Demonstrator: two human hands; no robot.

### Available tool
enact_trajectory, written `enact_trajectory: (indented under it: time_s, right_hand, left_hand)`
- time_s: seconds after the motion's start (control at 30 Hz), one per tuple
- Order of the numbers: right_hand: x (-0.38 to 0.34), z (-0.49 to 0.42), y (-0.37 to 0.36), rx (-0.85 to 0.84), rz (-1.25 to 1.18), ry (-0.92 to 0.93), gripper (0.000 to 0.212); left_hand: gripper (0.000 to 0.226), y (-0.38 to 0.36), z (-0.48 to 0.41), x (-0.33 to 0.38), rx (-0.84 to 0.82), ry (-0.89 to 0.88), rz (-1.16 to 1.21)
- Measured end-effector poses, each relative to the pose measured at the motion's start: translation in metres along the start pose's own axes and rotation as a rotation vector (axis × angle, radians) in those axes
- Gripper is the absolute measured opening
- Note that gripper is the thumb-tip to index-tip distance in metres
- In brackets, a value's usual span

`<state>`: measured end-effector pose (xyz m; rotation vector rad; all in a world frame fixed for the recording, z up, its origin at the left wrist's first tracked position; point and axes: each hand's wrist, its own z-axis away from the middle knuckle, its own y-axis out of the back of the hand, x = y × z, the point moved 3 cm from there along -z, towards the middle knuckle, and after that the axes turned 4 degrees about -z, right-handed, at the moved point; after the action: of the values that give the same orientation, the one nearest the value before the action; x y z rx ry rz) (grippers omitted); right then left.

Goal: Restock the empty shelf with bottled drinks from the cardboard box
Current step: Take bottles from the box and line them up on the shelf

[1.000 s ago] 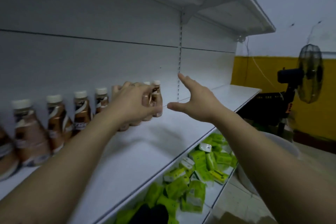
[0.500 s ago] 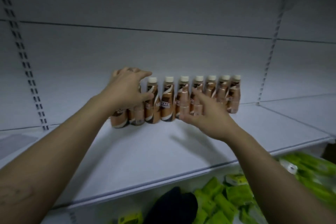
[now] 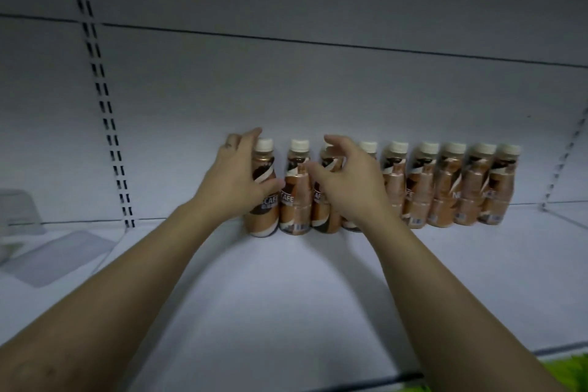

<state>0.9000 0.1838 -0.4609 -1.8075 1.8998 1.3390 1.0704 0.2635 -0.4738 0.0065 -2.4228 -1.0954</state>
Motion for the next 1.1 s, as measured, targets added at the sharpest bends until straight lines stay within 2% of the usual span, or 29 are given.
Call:
enact_trajectory:
  time_s: [0.1, 0.2, 0.27, 0.37, 0.43, 0.5, 0.6, 0.77, 0.87, 1.1]
  right_hand:
    - [-0.006, -0.023, -0.024, -0.007, 0.113, 0.038, 0.06]
    - [-0.006, -0.039, -0.044, 0.023, 0.267, 0.047, 0.059]
    - [-0.005, -0.045, -0.05, 0.055, 0.377, 0.035, 0.059]
    - [-0.003, -0.048, -0.052, 0.114, 0.487, 0.024, 0.062]
    - [-0.005, -0.051, -0.052, 0.141, 0.508, 0.019, 0.062]
    - [-0.004, -0.052, -0.054, 0.127, 0.468, 0.023, 0.053]
    - [0.001, -0.052, -0.054, 0.088, 0.271, 0.02, 0.043]
    - [0.007, -0.054, -0.046, 0.007, 0.085, 0.004, 0.05]
    - [0.013, -0.054, -0.048, -0.018, -0.045, -0.034, 0.042]
    - [0.017, -0.054, -0.048, -0.027, -0.129, -0.034, 0.032]
  left_hand:
    - [0.133, -0.022, 0.014, -0.018, -0.062, 0.021, 0.144]
    - [0.143, -0.039, 0.026, -0.032, -0.101, 0.095, 0.275]
    - [0.134, -0.045, 0.029, -0.041, -0.097, 0.164, 0.348]
    - [0.092, -0.048, 0.029, -0.044, -0.127, 0.201, 0.305]
    - [0.077, -0.048, 0.026, -0.045, -0.141, 0.214, 0.293]
    - [0.073, -0.048, 0.024, -0.046, -0.147, 0.213, 0.296]
    - [0.071, -0.048, 0.023, -0.05, -0.149, 0.216, 0.31]
    - [0.072, -0.049, 0.023, -0.05, -0.149, 0.223, 0.292]
    - [0.072, -0.048, 0.024, -0.049, -0.131, 0.215, 0.282]
    - [0.072, -0.048, 0.026, -0.048, -0.124, 0.228, 0.27]
